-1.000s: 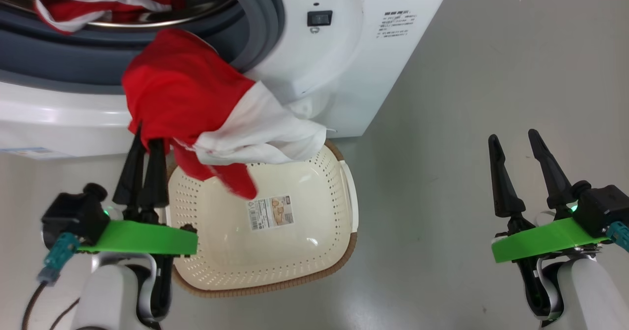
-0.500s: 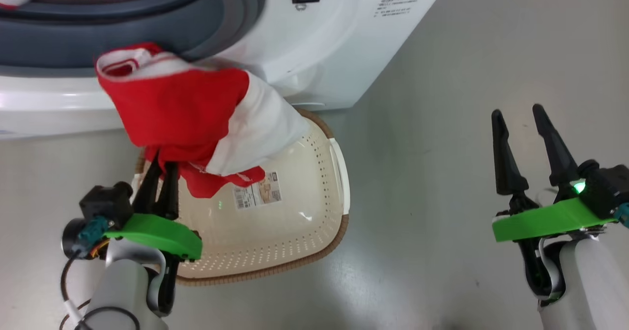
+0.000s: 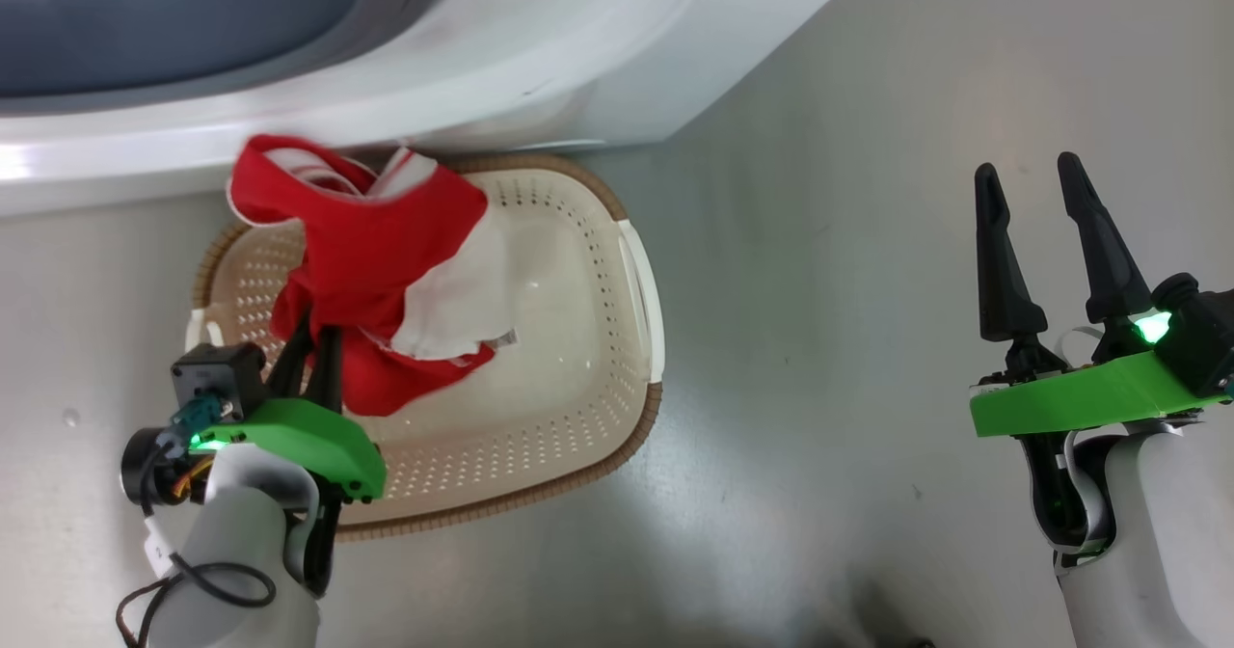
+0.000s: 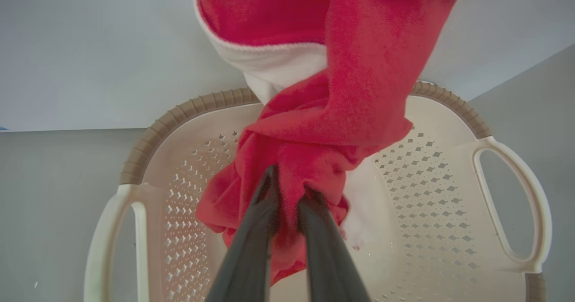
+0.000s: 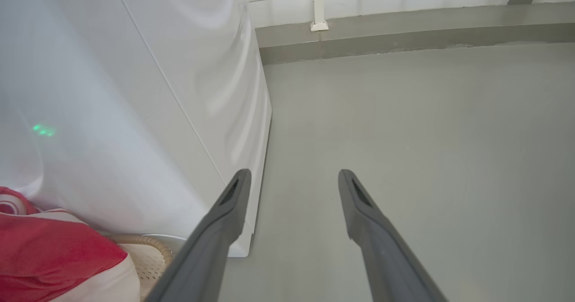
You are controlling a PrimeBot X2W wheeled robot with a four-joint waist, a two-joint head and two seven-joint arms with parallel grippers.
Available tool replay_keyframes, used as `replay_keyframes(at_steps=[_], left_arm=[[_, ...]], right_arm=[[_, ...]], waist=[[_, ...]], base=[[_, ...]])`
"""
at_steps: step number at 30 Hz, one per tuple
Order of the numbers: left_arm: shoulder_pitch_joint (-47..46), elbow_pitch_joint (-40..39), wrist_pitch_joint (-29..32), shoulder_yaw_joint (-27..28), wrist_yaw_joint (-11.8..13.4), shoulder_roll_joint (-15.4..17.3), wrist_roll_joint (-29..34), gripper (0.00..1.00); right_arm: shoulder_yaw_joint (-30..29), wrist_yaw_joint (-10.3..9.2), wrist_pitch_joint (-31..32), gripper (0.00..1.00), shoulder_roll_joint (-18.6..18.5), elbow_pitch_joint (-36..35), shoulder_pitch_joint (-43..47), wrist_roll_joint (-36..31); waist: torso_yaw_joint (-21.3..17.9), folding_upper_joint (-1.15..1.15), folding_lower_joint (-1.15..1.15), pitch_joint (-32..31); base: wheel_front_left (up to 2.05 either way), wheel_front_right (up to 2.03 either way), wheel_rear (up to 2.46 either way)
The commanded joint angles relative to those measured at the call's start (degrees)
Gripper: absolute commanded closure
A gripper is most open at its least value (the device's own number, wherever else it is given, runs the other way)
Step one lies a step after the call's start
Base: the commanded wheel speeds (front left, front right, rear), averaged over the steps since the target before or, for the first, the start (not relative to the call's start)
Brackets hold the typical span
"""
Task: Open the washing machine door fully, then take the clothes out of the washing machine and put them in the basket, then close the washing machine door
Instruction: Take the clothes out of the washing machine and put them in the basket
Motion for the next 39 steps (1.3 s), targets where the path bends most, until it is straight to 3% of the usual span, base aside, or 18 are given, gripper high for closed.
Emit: replay_keyframes(at_steps=[1, 14, 22, 24, 26, 27, 31, 35, 37, 39], left_arm=[[0.3, 0.8, -0.3, 1.7, -0.1, 1.4, 0.8, 1.0], [-4.2, 10.8, -0.3, 0.3, -0.4, 1.4, 1.2, 1.0], [-6.1, 12.1, -0.3, -0.9, -0.4, 1.3, -0.3, 0.99], [-6.4, 11.8, -0.3, -1.0, -0.4, 1.4, -0.5, 0.9], [-6.5, 11.6, -0.3, -0.9, -0.4, 1.6, -0.7, 0.75], [-6.5, 11.6, -0.3, -0.9, -0.4, 1.6, -0.7, 0.75], [-6.2, 11.0, -0.3, -0.6, -0.4, 1.7, -0.9, 0.56], [-5.1, 10.2, -0.3, 0.1, -0.4, 1.6, -1.0, 0.15], [-4.4, 9.6, -0.3, 0.6, -0.4, 1.6, -1.2, 0.02], [-3.4, 8.6, -0.3, 1.1, -0.4, 1.5, -1.4, 0.0]], right_arm=[[1.2, 0.36, -0.4, 0.0, 0.1, -1.4, 0.2, 0.4], [1.4, 0.36, -0.4, 0.0, 0.1, -2.1, -1.0, 0.6], [1.6, 0.36, -0.4, 0.0, 0.1, -2.2, -1.2, 0.4], [1.6, 0.36, -0.4, 0.0, 0.1, -2.1, -1.2, 0.3], [1.6, 0.36, -0.4, 0.0, 0.1, -2.1, -1.2, 0.3], [1.6, 0.36, -0.4, 0.0, 0.1, -2.1, -1.2, 0.3], [1.4, 0.36, -0.4, 0.0, 0.1, -1.8, -0.8, 0.1], [1.4, 0.36, -0.4, 0.0, 0.1, -1.4, -0.5, -0.2], [1.4, 0.36, -0.4, 0.0, 0.1, -1.2, -0.3, -0.3], [1.5, 0.36, -0.4, 0.0, 0.1, -0.9, 0.1, -0.6]], waist=[[-0.9, 0.0, 0.0, 1.6], [-1.4, 0.0, 0.0, 5.0], [-1.4, 0.0, 0.0, 5.8], [-1.4, 0.0, 0.0, 5.8], [-1.3, 0.0, 0.0, 5.6], [-1.3, 0.0, 0.0, 5.6], [-1.0, 0.0, 0.0, 4.7], [-0.6, 0.0, 0.0, 3.0], [-0.3, 0.0, 0.0, 1.9], [0.1, 0.0, 0.0, 0.1]], base=[[0.0, 0.0, 0.0], [0.0, 0.0, 0.0], [0.0, 0.0, 0.0], [0.0, 0.0, 0.0], [0.0, 0.0, 0.0], [0.0, 0.0, 0.0], [0.0, 0.0, 0.0], [0.0, 0.0, 0.0], [0.0, 0.0, 0.0], [0.0, 0.0, 0.0]])
